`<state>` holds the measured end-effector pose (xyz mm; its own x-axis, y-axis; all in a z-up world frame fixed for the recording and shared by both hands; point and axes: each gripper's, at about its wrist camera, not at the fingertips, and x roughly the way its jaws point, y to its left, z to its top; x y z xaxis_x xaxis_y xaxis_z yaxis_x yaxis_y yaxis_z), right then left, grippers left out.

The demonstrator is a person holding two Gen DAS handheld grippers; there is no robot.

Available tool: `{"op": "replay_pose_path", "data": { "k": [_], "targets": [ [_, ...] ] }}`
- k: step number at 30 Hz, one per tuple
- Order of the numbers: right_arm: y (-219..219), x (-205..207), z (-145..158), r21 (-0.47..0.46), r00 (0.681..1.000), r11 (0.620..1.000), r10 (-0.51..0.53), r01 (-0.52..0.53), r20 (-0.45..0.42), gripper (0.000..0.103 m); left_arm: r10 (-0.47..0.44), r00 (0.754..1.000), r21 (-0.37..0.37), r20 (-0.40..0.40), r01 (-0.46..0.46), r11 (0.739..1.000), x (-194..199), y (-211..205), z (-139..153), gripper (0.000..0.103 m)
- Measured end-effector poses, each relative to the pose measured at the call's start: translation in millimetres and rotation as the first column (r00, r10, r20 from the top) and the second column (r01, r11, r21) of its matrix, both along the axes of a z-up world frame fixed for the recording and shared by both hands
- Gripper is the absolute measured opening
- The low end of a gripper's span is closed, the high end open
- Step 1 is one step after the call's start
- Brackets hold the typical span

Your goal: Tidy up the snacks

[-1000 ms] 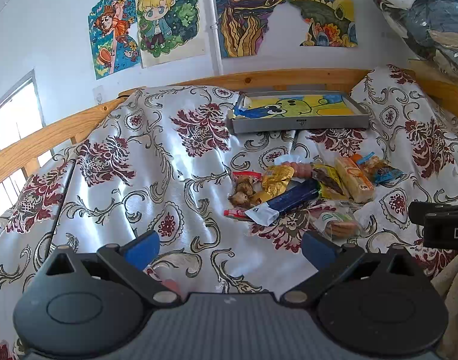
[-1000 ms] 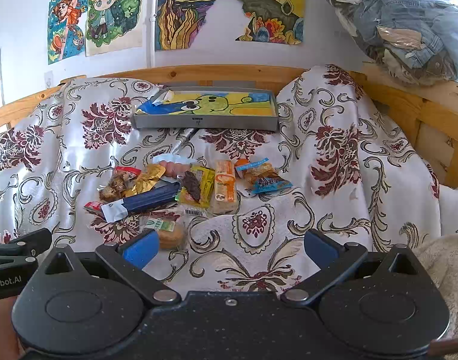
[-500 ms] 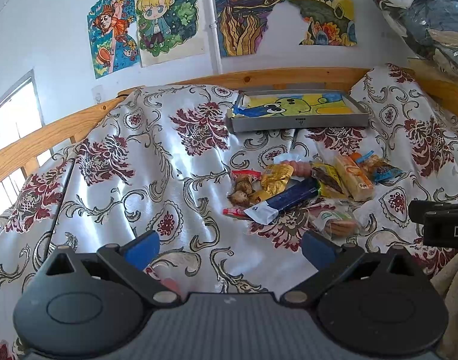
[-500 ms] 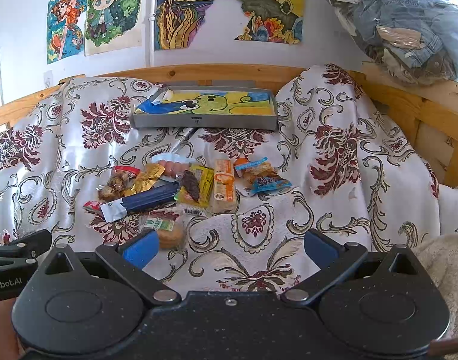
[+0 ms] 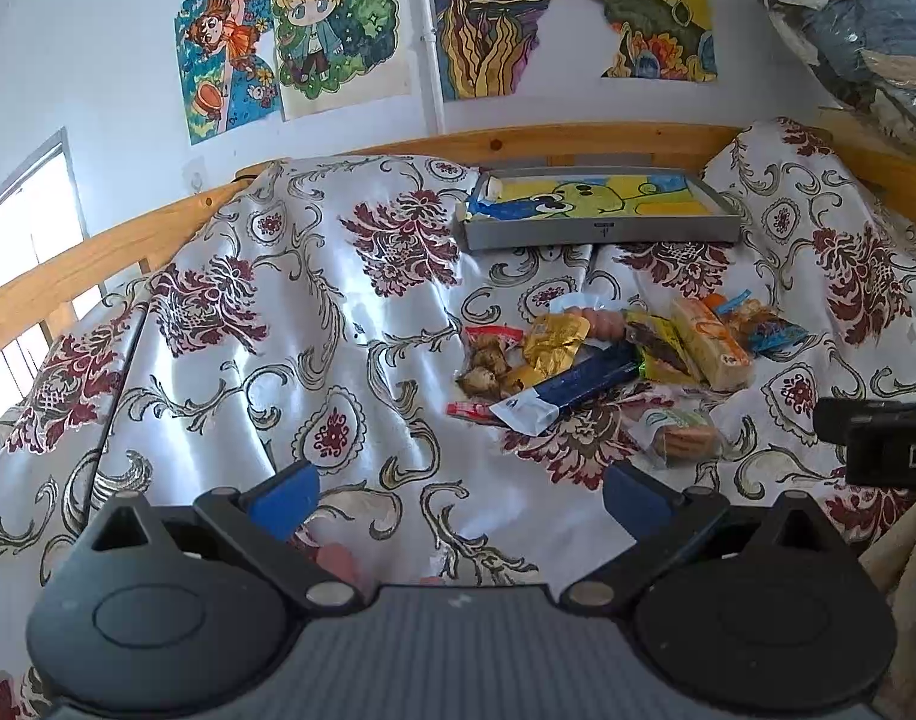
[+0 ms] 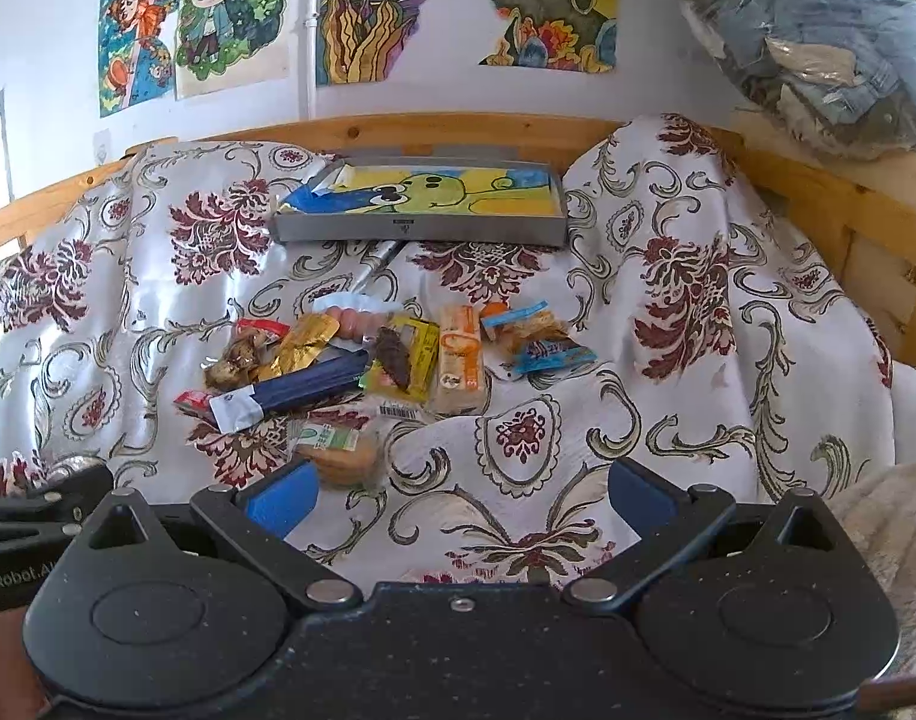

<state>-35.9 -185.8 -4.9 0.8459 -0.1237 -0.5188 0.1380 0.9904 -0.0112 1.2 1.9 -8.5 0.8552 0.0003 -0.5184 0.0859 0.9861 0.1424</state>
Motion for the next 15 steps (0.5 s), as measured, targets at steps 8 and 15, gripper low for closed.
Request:
{"op": "replay_pose_path", "data": {
  "k": [8, 15],
  "targets": [
    [-10, 14, 4, 0.078, 1.000, 0.997, 0.005, -0.004, -0.014, 0.102, 0.009, 1.000, -0.006, -0.014, -0.009, 1.000, 14, -1, -5, 0.103],
    [-13, 44, 0, 0.040, 0.991, 0.993, 0.110, -0.108, -0.072, 0.102, -0.039, 0.998, 0.072, -0.050, 0.042, 0.996, 43, -9, -12, 0.103]
  ]
}}
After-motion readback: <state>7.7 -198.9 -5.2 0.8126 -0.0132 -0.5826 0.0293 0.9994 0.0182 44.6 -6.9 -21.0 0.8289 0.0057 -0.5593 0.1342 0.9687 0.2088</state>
